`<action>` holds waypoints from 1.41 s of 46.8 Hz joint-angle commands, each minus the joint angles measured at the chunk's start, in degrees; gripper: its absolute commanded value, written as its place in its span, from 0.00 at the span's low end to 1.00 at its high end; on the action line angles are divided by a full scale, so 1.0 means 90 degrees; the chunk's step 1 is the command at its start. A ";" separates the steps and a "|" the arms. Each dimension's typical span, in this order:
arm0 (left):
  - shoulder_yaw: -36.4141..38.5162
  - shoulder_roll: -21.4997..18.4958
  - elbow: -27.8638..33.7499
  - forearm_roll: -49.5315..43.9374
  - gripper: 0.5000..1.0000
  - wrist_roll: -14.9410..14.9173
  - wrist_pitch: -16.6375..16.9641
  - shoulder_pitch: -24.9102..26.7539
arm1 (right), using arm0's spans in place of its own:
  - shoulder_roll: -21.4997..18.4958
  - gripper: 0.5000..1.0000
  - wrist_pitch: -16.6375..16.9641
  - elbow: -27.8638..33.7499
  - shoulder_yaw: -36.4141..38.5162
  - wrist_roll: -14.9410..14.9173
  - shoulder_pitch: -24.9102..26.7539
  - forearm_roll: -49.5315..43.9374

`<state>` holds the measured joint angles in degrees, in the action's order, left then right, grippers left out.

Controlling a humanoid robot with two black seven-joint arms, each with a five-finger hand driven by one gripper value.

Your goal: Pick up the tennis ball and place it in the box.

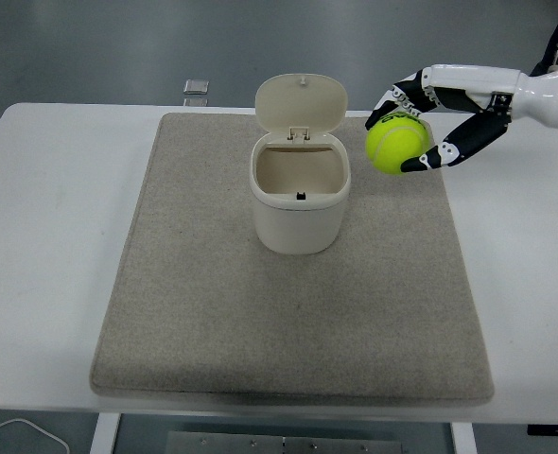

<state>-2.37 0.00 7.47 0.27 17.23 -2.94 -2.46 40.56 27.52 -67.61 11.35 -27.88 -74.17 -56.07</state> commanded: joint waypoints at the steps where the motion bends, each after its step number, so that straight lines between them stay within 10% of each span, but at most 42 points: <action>1: 0.0000 0.0000 0.0000 0.0009 0.98 0.0000 0.0004 -0.0001 | -0.0170 0.00 -0.0040 -0.0007 -0.0021 0.0041 -0.0001 0.0000; 43: 0.0000 0.0000 0.0000 0.0000 0.98 0.0000 -0.0005 -0.0001 | -0.1030 0.00 -0.1094 -0.0007 -0.0031 0.1086 0.0194 0.0664; 66: 0.0000 0.0000 0.0000 0.0000 0.98 0.0000 0.0005 -0.0001 | -0.1137 0.33 -0.1231 -0.0007 -0.0050 0.1086 0.0302 0.0664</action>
<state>-2.37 0.00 7.47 0.26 17.23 -2.92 -2.46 30.82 16.35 -67.67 10.89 -18.10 -71.46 -50.08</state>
